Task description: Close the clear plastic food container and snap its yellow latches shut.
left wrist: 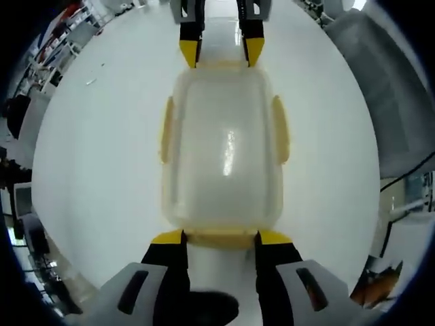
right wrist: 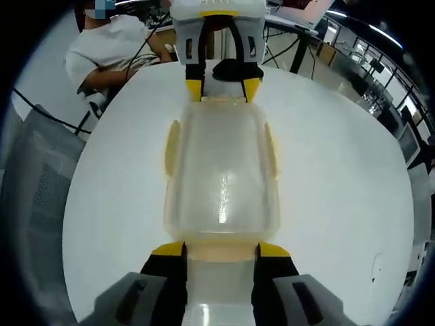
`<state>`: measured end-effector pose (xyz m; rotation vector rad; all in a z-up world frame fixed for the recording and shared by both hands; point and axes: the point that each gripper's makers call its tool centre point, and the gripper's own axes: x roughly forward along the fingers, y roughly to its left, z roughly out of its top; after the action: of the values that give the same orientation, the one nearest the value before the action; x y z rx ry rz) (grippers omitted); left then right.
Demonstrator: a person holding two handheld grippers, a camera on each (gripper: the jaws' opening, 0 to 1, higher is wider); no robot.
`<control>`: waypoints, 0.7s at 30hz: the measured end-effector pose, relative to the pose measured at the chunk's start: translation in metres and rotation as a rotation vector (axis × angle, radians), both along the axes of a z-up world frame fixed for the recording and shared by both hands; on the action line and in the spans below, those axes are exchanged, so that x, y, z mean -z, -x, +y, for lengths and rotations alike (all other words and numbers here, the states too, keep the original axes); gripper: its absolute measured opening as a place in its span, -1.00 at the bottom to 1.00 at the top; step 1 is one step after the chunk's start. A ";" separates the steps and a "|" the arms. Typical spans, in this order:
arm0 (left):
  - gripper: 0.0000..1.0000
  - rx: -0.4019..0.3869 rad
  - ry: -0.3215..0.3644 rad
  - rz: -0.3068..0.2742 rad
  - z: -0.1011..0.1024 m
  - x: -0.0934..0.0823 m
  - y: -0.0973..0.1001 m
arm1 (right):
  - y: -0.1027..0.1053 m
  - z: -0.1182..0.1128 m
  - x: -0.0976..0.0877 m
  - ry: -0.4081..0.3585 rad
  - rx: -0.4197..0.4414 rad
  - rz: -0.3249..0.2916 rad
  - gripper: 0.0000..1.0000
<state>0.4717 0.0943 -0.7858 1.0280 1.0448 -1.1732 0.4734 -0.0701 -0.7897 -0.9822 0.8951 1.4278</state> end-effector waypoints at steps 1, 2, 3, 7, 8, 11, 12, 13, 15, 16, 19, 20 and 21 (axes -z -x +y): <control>-0.29 -0.001 0.000 -0.002 0.000 -0.002 0.000 | -0.001 0.001 -0.004 -0.009 0.007 0.001 -0.32; -0.29 0.000 -0.001 -0.007 0.001 -0.006 0.001 | 0.000 0.001 -0.006 -0.013 0.002 -0.005 -0.32; -0.29 -0.002 0.000 -0.006 0.000 -0.008 0.001 | 0.000 0.002 -0.009 -0.014 0.001 -0.010 -0.32; -0.29 0.009 -0.017 -0.035 0.001 -0.017 0.003 | 0.004 0.003 -0.020 -0.029 -0.001 -0.016 -0.32; -0.29 0.007 -0.019 -0.035 0.001 -0.019 0.005 | 0.005 0.003 -0.022 -0.033 -0.005 -0.018 -0.32; -0.29 -0.006 -0.015 -0.043 0.001 -0.026 0.008 | 0.007 0.002 -0.031 -0.046 -0.013 -0.025 -0.32; -0.29 -0.007 -0.012 -0.047 0.000 -0.029 0.009 | 0.007 0.001 -0.034 -0.044 -0.018 -0.036 -0.32; -0.29 -0.010 -0.011 -0.052 -0.001 -0.031 0.009 | 0.009 0.000 -0.036 -0.045 -0.017 -0.036 -0.32; -0.29 -0.008 -0.009 -0.061 -0.004 -0.038 0.011 | 0.010 -0.002 -0.042 -0.044 -0.018 -0.042 -0.32; -0.29 -0.007 -0.007 -0.064 -0.005 -0.042 0.012 | 0.011 -0.003 -0.044 -0.045 -0.019 -0.044 -0.32; -0.29 -0.005 0.005 -0.078 -0.010 -0.053 0.011 | 0.011 -0.009 -0.052 -0.043 -0.012 -0.052 -0.32; -0.29 -0.003 0.011 -0.083 -0.013 -0.057 0.012 | 0.012 -0.011 -0.054 -0.043 -0.011 -0.053 -0.32; -0.29 -0.003 0.012 -0.084 -0.015 -0.059 0.013 | 0.013 -0.014 -0.057 -0.045 -0.010 -0.052 -0.32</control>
<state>0.4589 0.0796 -0.7269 1.0575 0.9716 -1.1231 0.4605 -0.0839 -0.7329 -0.9868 0.8174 1.4193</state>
